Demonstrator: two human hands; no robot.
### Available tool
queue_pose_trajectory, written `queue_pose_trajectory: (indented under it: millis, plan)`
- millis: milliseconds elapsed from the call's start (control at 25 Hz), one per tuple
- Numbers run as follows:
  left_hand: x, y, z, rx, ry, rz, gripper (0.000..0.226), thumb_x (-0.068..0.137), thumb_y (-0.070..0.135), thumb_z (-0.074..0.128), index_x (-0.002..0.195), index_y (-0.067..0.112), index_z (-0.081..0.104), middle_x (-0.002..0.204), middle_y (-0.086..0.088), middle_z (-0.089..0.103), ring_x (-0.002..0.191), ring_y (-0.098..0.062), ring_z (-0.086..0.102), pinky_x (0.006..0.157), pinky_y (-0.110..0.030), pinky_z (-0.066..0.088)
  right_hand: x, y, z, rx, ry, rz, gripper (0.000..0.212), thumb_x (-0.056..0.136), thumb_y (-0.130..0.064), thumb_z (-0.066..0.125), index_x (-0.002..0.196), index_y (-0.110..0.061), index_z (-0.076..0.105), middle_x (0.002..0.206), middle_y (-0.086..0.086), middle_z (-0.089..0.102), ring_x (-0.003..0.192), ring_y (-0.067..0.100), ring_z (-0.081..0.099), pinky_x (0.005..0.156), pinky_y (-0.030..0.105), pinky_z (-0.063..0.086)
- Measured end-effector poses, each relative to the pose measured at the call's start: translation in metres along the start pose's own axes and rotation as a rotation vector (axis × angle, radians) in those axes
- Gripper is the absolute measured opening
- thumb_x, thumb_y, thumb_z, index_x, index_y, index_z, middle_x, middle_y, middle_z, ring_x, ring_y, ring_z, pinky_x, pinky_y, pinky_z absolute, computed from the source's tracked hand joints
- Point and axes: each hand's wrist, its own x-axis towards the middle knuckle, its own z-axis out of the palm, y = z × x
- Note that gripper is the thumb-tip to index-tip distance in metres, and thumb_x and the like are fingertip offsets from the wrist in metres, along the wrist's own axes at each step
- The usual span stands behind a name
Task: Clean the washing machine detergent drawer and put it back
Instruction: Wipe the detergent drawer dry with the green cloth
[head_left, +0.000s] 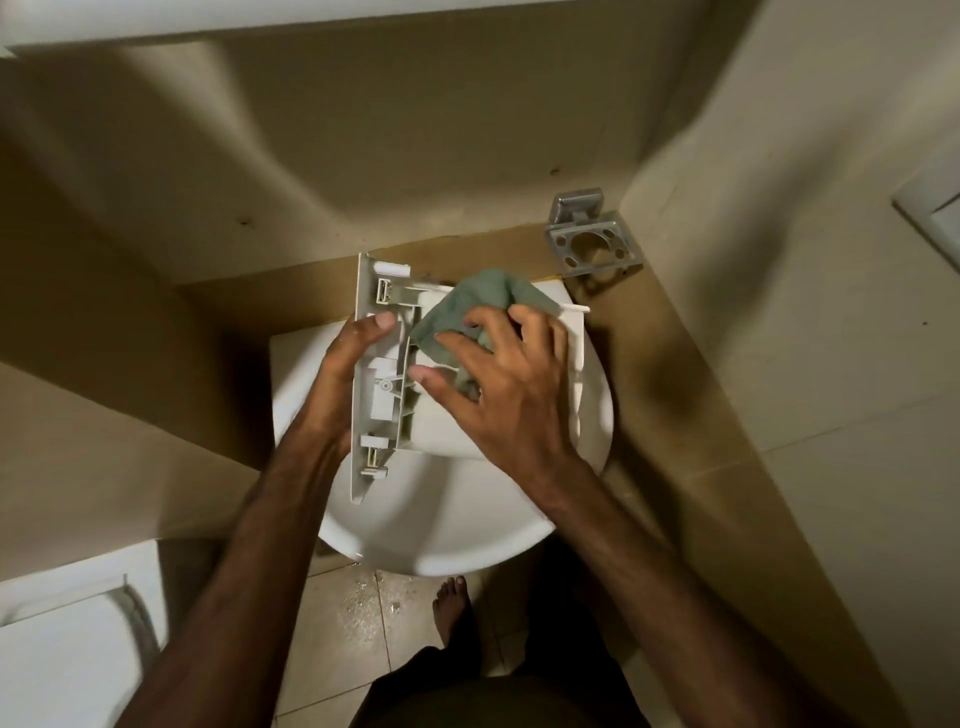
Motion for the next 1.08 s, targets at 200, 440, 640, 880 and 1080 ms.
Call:
queue_pose_trajectory:
  millis: [200, 440, 640, 880, 1080]
  plan:
    - [-0.011, -0.013, 0.0, 0.009, 0.015, 0.037, 0.043, 0.091, 0.034, 0.056, 0.126, 0.01, 0.059, 0.081, 0.0, 0.072, 0.063, -0.017, 0.067, 0.056, -0.029, 0.054, 0.005, 0.015, 0.006, 0.144, -0.013, 0.109, 0.05, 0.096, -0.026, 0.069, 0.143, -0.011, 0.062, 0.127, 0.014, 0.061, 0.127, 0.031, 0.054, 0.112, 0.042, 0.043]
    - [-0.013, -0.025, -0.004, 0.053, 0.051, 0.086, 0.035, 0.087, 0.034, 0.06, 0.12, 0.024, 0.066, 0.094, 0.0, 0.071, 0.076, -0.019, 0.067, 0.069, -0.04, 0.052, 0.003, 0.033, 0.012, 0.049, -0.052, 0.307, 0.04, 0.103, -0.026, 0.051, 0.135, -0.012, 0.069, 0.131, 0.012, 0.068, 0.114, 0.031, 0.066, 0.103, 0.051, 0.052]
    - [-0.018, -0.027, -0.003, 0.045, 0.063, 0.084, 0.038, 0.087, 0.029, 0.057, 0.122, 0.017, 0.061, 0.087, 0.002, 0.07, 0.069, -0.015, 0.067, 0.062, -0.035, 0.052, 0.028, 0.019, 0.02, -0.001, -0.038, 0.427, 0.032, 0.1, -0.022, 0.051, 0.107, -0.007, 0.079, 0.112, 0.013, 0.075, 0.096, 0.031, 0.071, 0.099, 0.052, 0.054]
    - [-0.012, -0.021, 0.004, 0.003, 0.08, 0.048, 0.051, 0.083, 0.037, 0.062, 0.129, 0.015, 0.062, 0.093, -0.007, 0.067, 0.076, -0.024, 0.063, 0.068, -0.037, 0.053, 0.033, -0.018, 0.04, 0.084, -0.029, 0.123, 0.03, 0.105, -0.027, 0.053, 0.114, -0.01, 0.076, 0.119, 0.007, 0.072, 0.103, 0.027, 0.069, 0.101, 0.049, 0.048]
    - [-0.014, -0.023, -0.001, -0.005, 0.117, 0.09, 0.03, 0.087, 0.03, 0.058, 0.114, 0.024, 0.069, 0.092, -0.002, 0.071, 0.074, -0.02, 0.065, 0.065, -0.036, 0.054, 0.01, 0.014, 0.031, -0.087, -0.013, 0.083, 0.031, 0.108, -0.03, 0.052, 0.127, -0.015, 0.071, 0.132, 0.005, 0.068, 0.114, 0.023, 0.069, 0.117, 0.06, 0.035]
